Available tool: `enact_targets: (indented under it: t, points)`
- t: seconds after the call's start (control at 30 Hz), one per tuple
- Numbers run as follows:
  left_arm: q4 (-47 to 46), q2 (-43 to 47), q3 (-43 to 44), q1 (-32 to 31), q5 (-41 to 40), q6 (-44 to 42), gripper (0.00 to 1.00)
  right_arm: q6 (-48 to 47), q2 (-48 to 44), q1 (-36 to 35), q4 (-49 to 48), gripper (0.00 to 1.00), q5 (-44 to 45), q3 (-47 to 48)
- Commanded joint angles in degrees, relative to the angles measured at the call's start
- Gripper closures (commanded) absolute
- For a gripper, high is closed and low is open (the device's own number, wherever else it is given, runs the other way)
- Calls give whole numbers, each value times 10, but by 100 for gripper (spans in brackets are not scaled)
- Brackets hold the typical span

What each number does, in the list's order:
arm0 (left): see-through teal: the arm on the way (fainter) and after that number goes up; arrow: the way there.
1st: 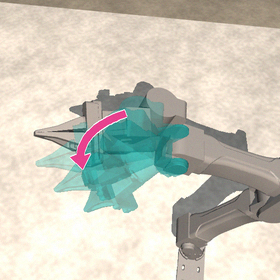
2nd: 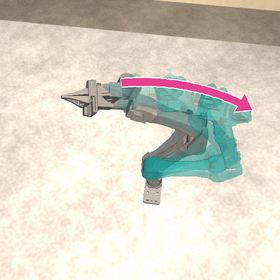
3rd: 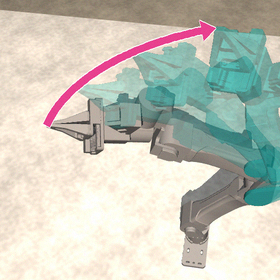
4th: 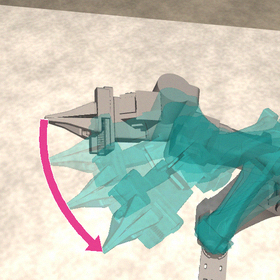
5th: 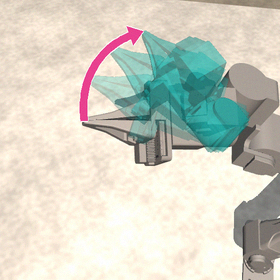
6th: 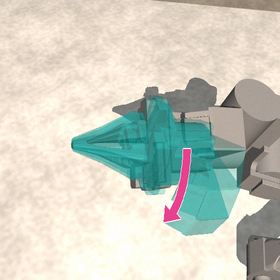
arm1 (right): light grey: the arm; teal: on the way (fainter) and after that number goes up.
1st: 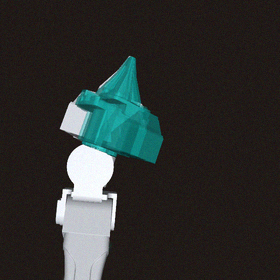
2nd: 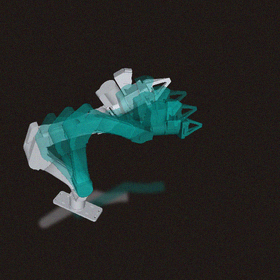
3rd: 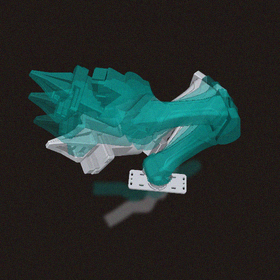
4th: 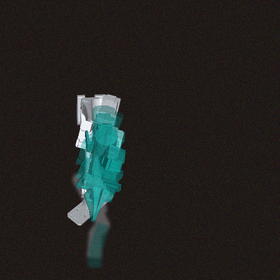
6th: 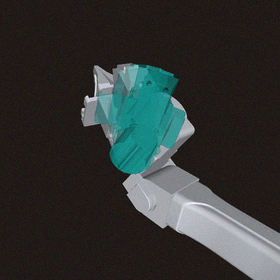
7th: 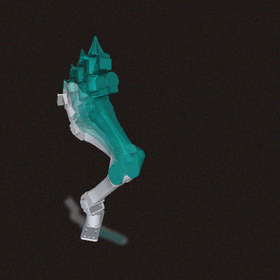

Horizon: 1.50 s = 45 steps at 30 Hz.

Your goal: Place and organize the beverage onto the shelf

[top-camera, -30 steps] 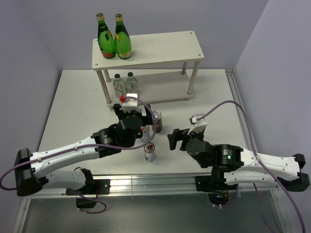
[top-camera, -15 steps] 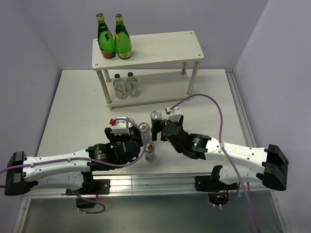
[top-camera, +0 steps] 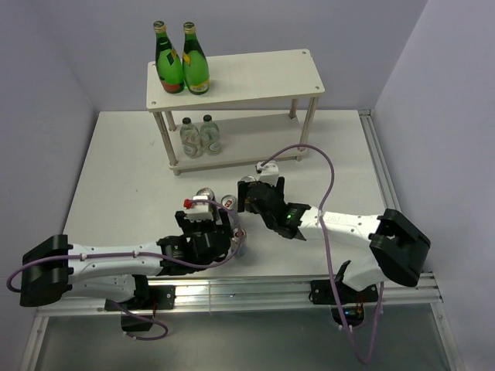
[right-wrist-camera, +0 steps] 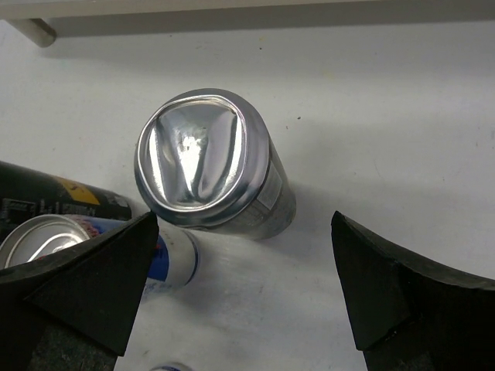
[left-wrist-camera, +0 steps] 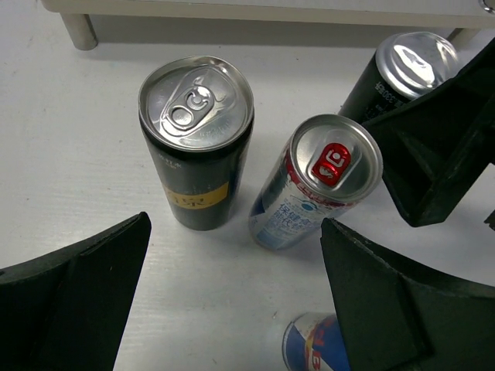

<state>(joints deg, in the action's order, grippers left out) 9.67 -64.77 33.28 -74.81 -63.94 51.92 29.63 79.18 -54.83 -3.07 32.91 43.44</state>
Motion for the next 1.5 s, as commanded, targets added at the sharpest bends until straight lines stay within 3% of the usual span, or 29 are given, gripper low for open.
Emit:
enact_targets:
  t: [0.0, 0.43, 1.03, 1.47]
  points:
    - [-72, -10, -15, 15, -8, -19, 2, -7, 21, 8, -63, 0, 7, -7]
    - [-245, -58, -64, 108, 44, -116, 3, -16, 83, 38, -131, 0, 12, -11]
    - [-277, -139, -57, 128, 15, -103, 3, -12, 121, 58, -172, 0, 1, -12]
    - [-320, -139, -88, 139, -4, -97, 4, -19, 153, 59, -221, 3, 17, -11]
